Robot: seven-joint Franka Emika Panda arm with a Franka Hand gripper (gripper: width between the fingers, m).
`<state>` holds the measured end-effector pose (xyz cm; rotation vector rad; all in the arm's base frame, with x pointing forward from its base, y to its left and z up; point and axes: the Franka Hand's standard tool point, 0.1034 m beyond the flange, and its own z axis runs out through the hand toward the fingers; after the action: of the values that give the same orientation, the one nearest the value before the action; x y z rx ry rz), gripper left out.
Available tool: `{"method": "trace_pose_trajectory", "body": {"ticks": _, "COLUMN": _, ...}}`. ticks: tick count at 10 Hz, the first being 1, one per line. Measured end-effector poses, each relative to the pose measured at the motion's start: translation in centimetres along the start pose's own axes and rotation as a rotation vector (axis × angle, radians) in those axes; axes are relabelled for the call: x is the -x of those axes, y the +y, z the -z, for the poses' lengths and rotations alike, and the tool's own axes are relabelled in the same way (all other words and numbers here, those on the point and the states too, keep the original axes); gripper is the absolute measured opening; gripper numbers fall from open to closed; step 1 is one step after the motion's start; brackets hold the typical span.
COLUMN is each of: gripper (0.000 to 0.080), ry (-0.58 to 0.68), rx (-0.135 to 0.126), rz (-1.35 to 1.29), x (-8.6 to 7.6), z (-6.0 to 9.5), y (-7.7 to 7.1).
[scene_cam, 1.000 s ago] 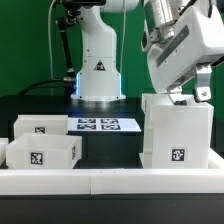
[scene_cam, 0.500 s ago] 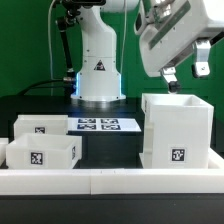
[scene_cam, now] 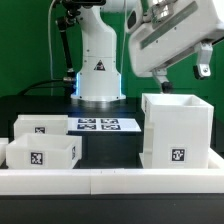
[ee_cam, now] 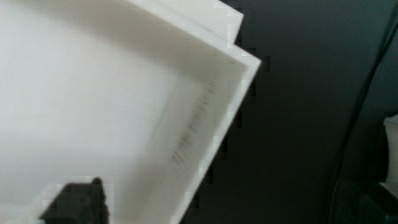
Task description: Assemble drawer
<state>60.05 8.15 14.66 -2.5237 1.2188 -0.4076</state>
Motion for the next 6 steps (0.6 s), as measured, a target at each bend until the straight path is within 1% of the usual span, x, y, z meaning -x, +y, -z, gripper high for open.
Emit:
{"method": "trace_pose_trajectory", "body": {"ticks": 1, "gripper": 0.0649, "ry": -0.002, "rx": 0.018, "rz": 0.153, "x": -0.85, "z": 0.60, "y": 0.47}}
{"method": "trace_pose_trajectory", "body": {"ticks": 2, "gripper": 0.0649, "ry": 0.007, "rx": 0.027, "rz": 0.263, "x": -1.45, "z": 0.96, "y": 0.98}}
{"method": "trace_pose_trajectory", "body": {"ticks": 3, "gripper": 0.0649, "ry": 0.009, "rx": 0.029, "rz": 0.294, "x": -1.71, "z": 1.09, "y": 1.13}}
{"method": "trace_pose_trajectory", "body": {"ticks": 6, "gripper": 0.0649, "ry": 0.006, "rx": 0.034, "rz": 0.476, "x": -1.70, "z": 0.96, "y": 1.23}}
